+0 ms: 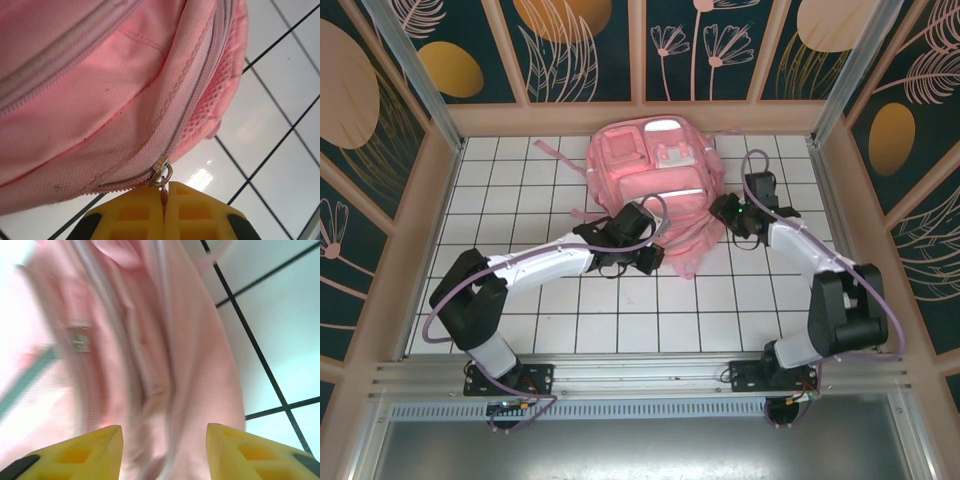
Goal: Pack the student bag
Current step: Zip the student bag at the top-center of the table.
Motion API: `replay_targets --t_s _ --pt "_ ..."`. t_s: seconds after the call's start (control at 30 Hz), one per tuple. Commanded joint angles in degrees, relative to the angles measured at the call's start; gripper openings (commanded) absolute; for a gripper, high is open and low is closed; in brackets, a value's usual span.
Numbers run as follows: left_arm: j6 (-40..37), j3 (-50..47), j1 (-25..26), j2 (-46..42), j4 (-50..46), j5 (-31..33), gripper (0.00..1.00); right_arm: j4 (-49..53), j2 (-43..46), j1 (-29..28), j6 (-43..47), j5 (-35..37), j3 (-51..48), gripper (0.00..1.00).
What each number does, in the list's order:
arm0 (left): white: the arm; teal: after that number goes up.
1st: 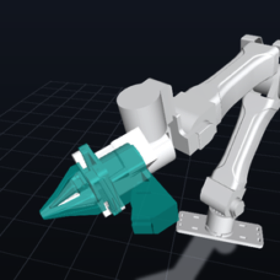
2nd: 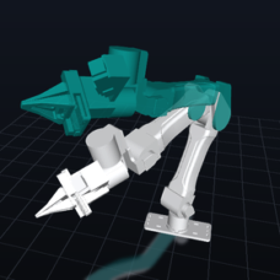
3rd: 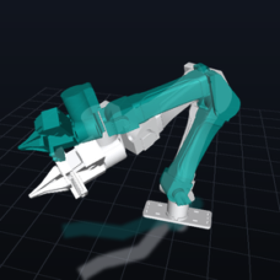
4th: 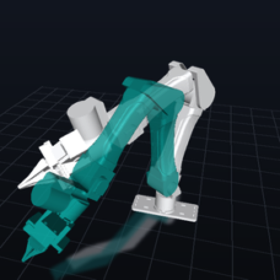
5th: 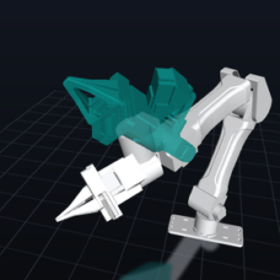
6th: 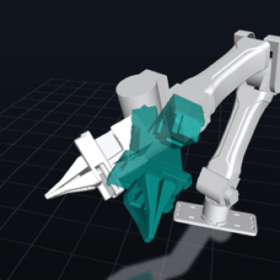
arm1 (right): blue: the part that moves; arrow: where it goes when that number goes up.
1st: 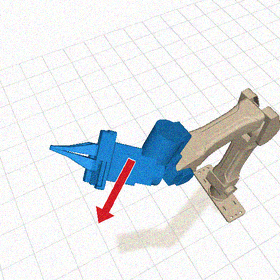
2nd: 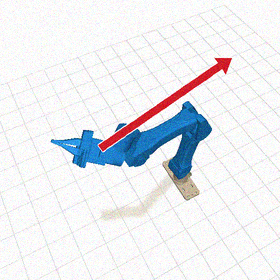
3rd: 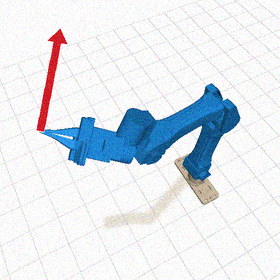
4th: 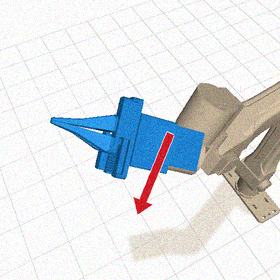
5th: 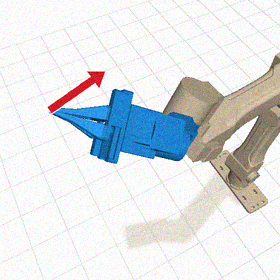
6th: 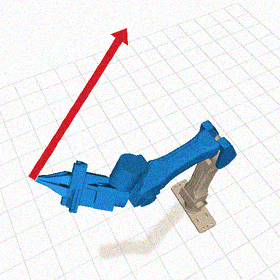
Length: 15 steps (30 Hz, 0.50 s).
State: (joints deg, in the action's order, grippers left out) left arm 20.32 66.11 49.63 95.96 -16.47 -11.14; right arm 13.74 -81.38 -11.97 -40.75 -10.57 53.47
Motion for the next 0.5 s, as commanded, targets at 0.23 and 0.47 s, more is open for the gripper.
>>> replay_targets --t_s 0.23,0.47 --pt "-1.3 9.4 1.4 3.9 3.7 -8.8 0.0 -2.6 22.0 -1.2 -20.5 -10.1 -9.6 0.36" --pt "-3.3 14.2 2.0 5.9 1.3 -8.9 0.0 -3.0 16.9 -8.6 -28.3 -9.6 -9.4 0.42"
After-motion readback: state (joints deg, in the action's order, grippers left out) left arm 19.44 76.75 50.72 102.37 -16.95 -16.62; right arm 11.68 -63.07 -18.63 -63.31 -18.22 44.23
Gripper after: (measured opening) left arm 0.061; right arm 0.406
